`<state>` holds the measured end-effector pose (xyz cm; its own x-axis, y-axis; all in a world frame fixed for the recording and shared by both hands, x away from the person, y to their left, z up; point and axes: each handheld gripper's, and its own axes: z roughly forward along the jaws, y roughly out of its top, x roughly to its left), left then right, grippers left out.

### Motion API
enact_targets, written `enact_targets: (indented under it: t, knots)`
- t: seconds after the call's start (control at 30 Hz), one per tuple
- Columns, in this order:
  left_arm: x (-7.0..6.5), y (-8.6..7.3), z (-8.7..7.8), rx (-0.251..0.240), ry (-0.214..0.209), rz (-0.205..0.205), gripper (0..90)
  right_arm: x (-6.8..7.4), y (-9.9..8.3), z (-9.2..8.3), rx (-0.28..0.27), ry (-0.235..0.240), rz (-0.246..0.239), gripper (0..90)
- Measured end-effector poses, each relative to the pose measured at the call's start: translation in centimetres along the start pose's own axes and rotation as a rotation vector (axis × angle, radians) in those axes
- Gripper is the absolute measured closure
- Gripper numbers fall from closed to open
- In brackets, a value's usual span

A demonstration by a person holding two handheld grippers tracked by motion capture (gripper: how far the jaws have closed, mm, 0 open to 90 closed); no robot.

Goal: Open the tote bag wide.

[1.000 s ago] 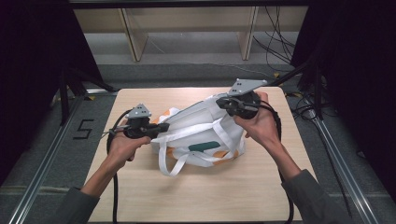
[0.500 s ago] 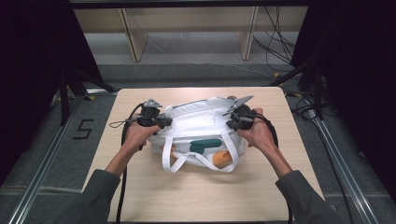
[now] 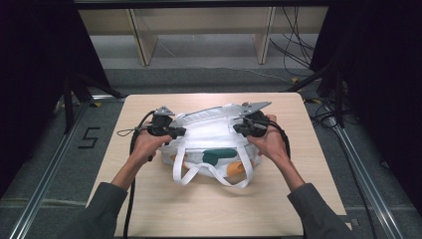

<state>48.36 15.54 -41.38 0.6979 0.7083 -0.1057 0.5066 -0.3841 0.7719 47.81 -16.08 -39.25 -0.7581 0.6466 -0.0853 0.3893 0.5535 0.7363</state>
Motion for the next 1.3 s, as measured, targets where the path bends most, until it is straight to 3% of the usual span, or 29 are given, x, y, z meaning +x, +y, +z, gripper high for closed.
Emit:
enact_targets:
  t: [0.03,0.1,0.17,0.23,0.3,0.37,0.4,0.43,0.47,0.5,0.53,0.57,0.6,0.63,0.67,0.7,0.77,0.83,0.87,0.9,1.0,1.03,1.07,1.13,1.2,1.23,1.27,1.3]
  knots:
    - [-1.0,0.5,-0.1,-0.007,-0.033,0.031,89.5,0.0,0.3,0.5,0.014,-0.003,0.002,90.0]
    - [-1.7,0.9,0.3,0.009,-0.047,0.057,89.4,0.0,0.4,1.3,0.055,0.016,-0.008,90.0]
    - [-2.1,1.1,1.1,0.03,-0.068,0.058,89.4,0.5,-0.1,2.0,0.105,0.042,-0.003,90.0]
    - [-2.3,1.2,1.8,0.044,-0.063,0.072,89.5,1.0,-0.7,1.8,0.111,0.069,-0.026,90.0]
    - [-2.4,1.4,3.5,0.073,-0.07,0.066,89.5,1.8,-1.6,1.0,0.135,0.146,-0.056,90.0]
    - [-2.2,1.7,4.7,0.091,-0.037,0.052,89.5,3.0,-2.6,0.7,0.182,0.173,-0.109,90.0]
    - [-2.2,1.7,4.7,0.091,-0.037,0.052,89.5,3.0,-2.6,0.7,0.182,0.173,-0.109,90.0]
    - [-1.9,2.3,5.5,0.122,-0.009,0.056,89.6,4.5,-4.2,0.6,0.231,0.197,-0.138,90.0]
    - [-1.9,2.3,5.5,0.122,-0.009,0.056,89.6,4.5,-4.2,0.6,0.231,0.197,-0.138,90.0]
    - [-1.6,2.8,6.2,0.142,0.019,0.066,89.6,5.0,-4.7,0.5,0.238,0.196,-0.132,90.0]
    - [-1.0,3.2,6.8,0.151,0.037,0.046,89.7,5.8,-5.7,0.5,0.238,0.222,-0.124,90.0]
    - [-0.5,3.5,7.4,0.154,0.043,0.025,89.7,5.8,-6.0,0.6,0.235,0.234,-0.155,90.0]
    - [-0.2,3.6,7.7,0.15,0.052,0.0,89.7,6.3,-6.5,0.6,0.271,0.253,-0.132,90.0]
    - [0.1,3.7,8.0,0.15,0.053,-0.021,89.7,6.4,-6.8,0.9,0.265,0.266,-0.154,90.0]
    - [0.0,3.7,8.2,0.146,0.062,-0.019,89.7,6.6,-7.0,0.8,0.281,0.24,-0.113,90.0]
    - [0.0,3.7,8.2,0.146,0.062,-0.019,89.7,6.3,-6.9,0.9,0.261,0.251,-0.141,90.0]
    - [-0.7,4.0,7.2,0.135,0.073,0.015,89.7,6.0,-6.2,0.4,0.226,0.245,-0.146,90.0]
    - [-1.2,4.0,6.0,0.118,0.048,0.034,89.6,5.4,-4.8,-0.8,0.142,0.208,-0.145,90.0]
    - [-1.2,4.0,6.0,0.118,0.048,0.034,89.6,5.0,-4.0,-1.4,0.098,0.185,-0.119,90.0]
    - [-1.8,3.8,5.0,0.1,0.012,0.044,89.6,4.5,-3.0,-1.8,0.058,0.171,-0.116,90.0]
    - [-2.6,3.1,4.1,0.093,-0.018,0.072,89.5,3.6,-0.5,-1.7,-0.009,0.133,-0.122,90.0]
    - [-2.6,3.1,4.1,0.093,-0.018,0.072,89.5,3.6,-0.5,-1.7,-0.009,0.133,-0.122,90.0]
    - [-2.9,2.4,3.9,0.112,-0.029,0.087,89.4,3.2,0.6,-0.4,0.004,0.111,-0.125,90.0]
    - [-2.9,1.5,3.9,0.14,-0.037,0.09,89.2,3.1,1.3,1.4,0.064,0.098,-0.128,90.0]
    - [-2.8,0.6,3.8,0.212,-0.057,0.136,89.2,2.9,1.5,3.0,0.118,0.08,-0.178,90.0]
    - [-2.8,0.6,3.8,0.212,-0.057,0.136,89.3,2.5,1.4,4.0,0.137,0.046,-0.213,90.0]
    - [-2.9,-0.1,3.7,0.246,-0.071,0.15,89.3,2.5,1.4,4.0,0.137,0.046,-0.213,90.0]
    - [-3.1,-0.7,3.3,0.259,-0.084,0.172,89.4,2.0,1.5,4.8,0.172,0.039,-0.198,90.0]
